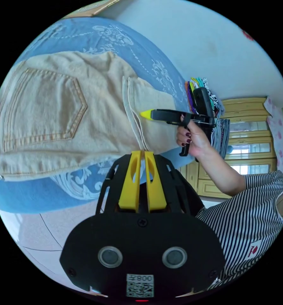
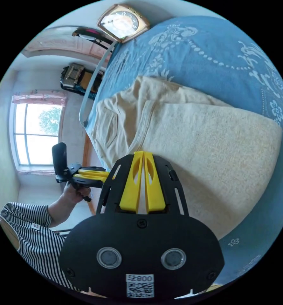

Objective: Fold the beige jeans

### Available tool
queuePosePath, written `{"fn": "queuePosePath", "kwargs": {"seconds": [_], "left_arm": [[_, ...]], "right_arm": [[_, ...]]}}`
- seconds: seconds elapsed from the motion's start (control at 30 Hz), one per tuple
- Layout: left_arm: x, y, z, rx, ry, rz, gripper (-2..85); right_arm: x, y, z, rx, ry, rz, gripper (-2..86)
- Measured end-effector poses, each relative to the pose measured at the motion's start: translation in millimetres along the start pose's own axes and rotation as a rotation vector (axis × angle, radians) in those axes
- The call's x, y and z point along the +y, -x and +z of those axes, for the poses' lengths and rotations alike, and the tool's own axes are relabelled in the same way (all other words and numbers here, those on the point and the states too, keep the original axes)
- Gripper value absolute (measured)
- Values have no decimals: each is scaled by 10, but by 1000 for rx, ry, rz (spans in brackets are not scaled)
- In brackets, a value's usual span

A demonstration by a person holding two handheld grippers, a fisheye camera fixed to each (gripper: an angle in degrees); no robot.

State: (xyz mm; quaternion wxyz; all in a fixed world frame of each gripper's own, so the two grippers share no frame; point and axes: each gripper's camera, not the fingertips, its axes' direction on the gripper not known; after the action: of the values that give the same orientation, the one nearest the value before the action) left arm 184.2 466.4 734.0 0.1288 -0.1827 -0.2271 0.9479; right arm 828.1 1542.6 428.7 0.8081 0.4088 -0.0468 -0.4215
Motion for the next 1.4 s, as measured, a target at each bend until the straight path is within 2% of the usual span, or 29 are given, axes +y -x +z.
{"fn": "queuePosePath", "kwargs": {"seconds": [0.27, 0.47, 1.0, 1.07, 1.2, 1.27, 1.4], "left_arm": [[-144, -348, -180, -129, -127, 6, 14], [-583, -514, 273, -186, 0, -11, 6], [-570, -1521, 603, -248, -38, 23, 5], [-446, -1763, 562, -269, -100, 35, 9], [-180, -2236, 617, -194, -117, 131, 24], [12, -2608, 832, -155, -69, 221, 41], [244, -3155, 1218, -146, -11, 321, 76]], "right_arm": [[171, -56, 252, -22, 4, 11, 0], [346, -125, 336, -46, -13, 34, 1], [659, -422, 597, -102, -26, 64, 2], [850, -458, 387, -90, -59, 41, 3], [1427, -675, -290, -79, -170, 2, 9], [1986, -1012, -757, -8, -247, 47, 19], [2801, -1674, -1053, 11, -272, 185, 57]]}}
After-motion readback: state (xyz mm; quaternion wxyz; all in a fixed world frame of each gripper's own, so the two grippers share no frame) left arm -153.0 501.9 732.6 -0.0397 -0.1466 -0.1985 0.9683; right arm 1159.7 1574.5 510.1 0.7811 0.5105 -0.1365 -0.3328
